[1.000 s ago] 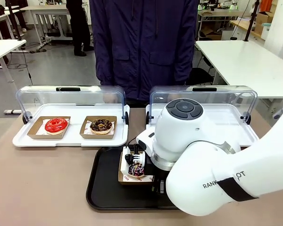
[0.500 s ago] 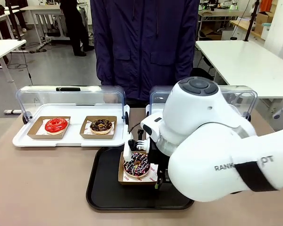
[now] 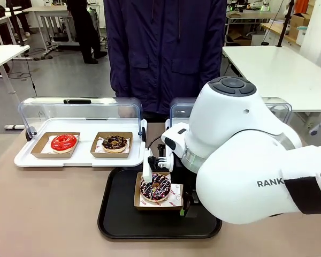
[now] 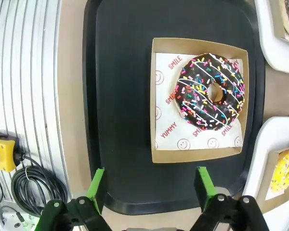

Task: Move the fourth donut from the left to the tray.
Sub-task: Pick up the Paper togo box containing the Donut indicated by the person and place it on the Handle tray.

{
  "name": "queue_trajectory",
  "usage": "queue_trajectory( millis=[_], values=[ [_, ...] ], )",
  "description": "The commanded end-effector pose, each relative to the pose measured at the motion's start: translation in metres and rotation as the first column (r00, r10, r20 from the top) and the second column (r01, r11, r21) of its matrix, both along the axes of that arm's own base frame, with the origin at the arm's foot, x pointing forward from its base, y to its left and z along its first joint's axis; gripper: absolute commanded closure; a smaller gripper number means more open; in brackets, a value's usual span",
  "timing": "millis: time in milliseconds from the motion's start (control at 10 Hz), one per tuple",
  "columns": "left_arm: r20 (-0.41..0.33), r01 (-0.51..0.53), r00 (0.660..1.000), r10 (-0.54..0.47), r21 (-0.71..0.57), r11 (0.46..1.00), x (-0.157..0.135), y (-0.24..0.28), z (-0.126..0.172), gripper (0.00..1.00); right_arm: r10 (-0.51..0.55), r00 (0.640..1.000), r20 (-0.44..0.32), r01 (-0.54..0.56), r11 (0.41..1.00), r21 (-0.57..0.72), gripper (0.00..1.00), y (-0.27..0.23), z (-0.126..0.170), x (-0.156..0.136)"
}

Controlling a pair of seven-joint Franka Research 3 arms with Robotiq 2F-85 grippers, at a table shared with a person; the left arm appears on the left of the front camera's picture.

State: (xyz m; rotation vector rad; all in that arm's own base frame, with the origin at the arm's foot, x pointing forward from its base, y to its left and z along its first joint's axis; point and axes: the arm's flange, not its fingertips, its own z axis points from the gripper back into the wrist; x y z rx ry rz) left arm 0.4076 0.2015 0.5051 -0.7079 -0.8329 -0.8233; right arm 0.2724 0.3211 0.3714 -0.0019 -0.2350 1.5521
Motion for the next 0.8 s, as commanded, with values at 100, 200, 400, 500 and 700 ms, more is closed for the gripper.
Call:
queue_trajectory(
  millis=[100,200,400,500,700],
  values=[
    [0.013,0.015,1.000,-0.015,-0.005,1.000,-0.0003,0.0007,0.0004,0.00,-0.029,0.999,0.014,0.029,1.000,0.007,0.06,0.0011,-0.0014,0.0025],
    [0.013,0.015,1.000,-0.015,-0.005,1.000,-0.0003,0.0007,0.0004,0.00,-0.029,0.999,0.014,0.029,1.000,0.007,0.06,0.0011,-0.0014,0.0025],
    [0.013,0.015,1.000,-0.015,-0.005,1.000,-0.0003,0.0007,0.0004,0.00,-0.029,0.999,0.014,0.029,1.000,0.007,0.06,0.0011,-0.0014,0.0025],
    [0.013,0.015,1.000,-0.015,-0.005,1.000,-0.0003,0.0007,0.0004,0.00,-0.029,0.999,0.014,0.029,1.000,0.007,0.06,0.0011,-0.0014,0.0025],
    [0.013,0.015,1.000,-0.015,-0.005,1.000,-0.0003,0.0007,0.0004,0.00,-0.029,0.999,0.014,0.029,1.000,0.007,0.06,0.0011,-0.0014,0.0025]
  ],
)
